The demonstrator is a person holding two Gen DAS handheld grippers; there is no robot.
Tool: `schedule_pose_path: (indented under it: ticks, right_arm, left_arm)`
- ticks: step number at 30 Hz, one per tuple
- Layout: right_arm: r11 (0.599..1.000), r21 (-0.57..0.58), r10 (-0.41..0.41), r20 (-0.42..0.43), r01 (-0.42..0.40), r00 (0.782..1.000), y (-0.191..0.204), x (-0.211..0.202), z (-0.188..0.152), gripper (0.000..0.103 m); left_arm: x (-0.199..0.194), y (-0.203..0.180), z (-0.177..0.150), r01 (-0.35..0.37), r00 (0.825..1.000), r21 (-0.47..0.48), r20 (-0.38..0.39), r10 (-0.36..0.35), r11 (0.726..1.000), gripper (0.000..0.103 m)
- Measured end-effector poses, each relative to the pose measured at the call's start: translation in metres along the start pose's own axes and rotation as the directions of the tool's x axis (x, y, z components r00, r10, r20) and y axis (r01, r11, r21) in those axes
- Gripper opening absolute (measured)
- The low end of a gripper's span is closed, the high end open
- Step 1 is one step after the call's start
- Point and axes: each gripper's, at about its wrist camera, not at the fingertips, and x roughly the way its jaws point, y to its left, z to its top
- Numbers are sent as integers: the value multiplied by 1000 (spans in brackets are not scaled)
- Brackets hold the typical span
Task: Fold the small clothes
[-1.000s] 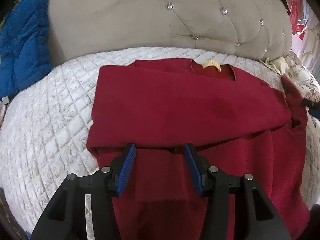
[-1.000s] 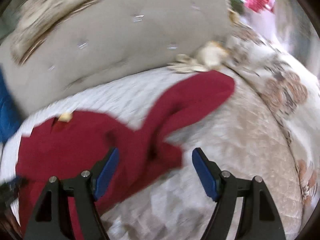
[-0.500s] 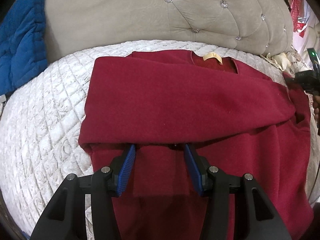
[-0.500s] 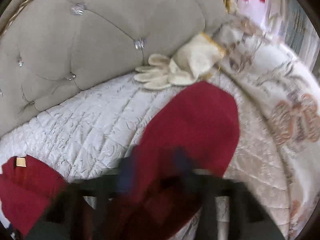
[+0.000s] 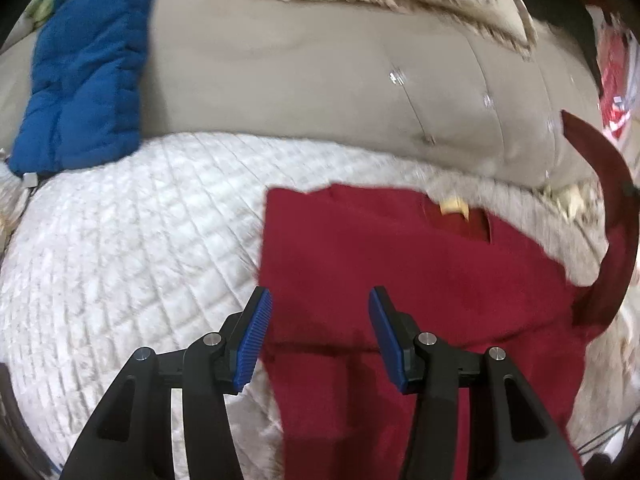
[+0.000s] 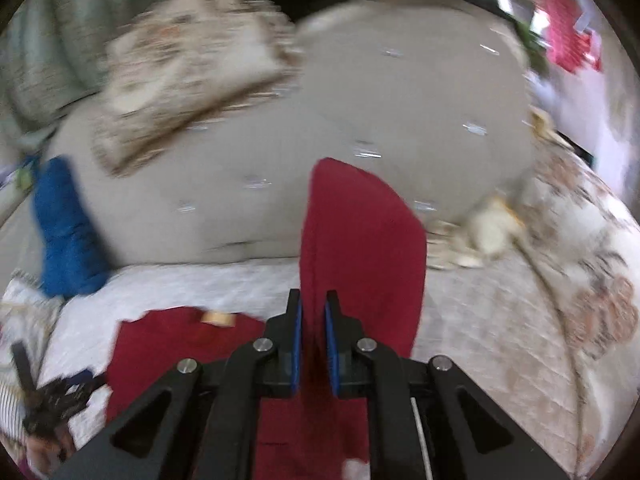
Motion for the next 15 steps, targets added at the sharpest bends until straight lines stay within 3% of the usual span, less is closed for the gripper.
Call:
schedule_pose_path:
  ticks: [6, 7, 8, 9, 10, 11, 15]
  right_arm:
    - [969, -137, 196, -88, -207, 977, 95, 48, -49, 14]
    - [959, -149, 219, -143, -240, 965, 106, 62, -63, 27]
    - [952, -161, 214, -261, -261, 941, 118, 83, -83, 52]
    - [953, -171, 184, -335, -252, 924, 123, 95, -95, 61]
    - [952, -189, 152, -389, -239, 909, 127, 102, -106, 61]
    - [950, -210, 131, -404, -231, 906, 128, 103, -114, 61]
    - [964, -169, 145, -310, -205, 939, 105, 66, -107, 61]
  left_arm:
    - [-5, 21, 7, 3, 1000, -48, 13, -2, 999, 29]
    - [-3, 23, 7, 11, 1000, -56, 3, -11, 998, 29]
    - [1, 25, 6, 36, 999, -68, -9, -36, 997, 29]
    - [5, 26, 5, 63, 998, -75, -21, -64, 995, 29]
    - [10, 27, 5, 94, 994, -80, -40, -97, 992, 29]
    - [12, 26, 4, 104, 993, -79, -52, -108, 991, 29]
    - [21, 18, 5, 98, 994, -60, -50, -101, 993, 30]
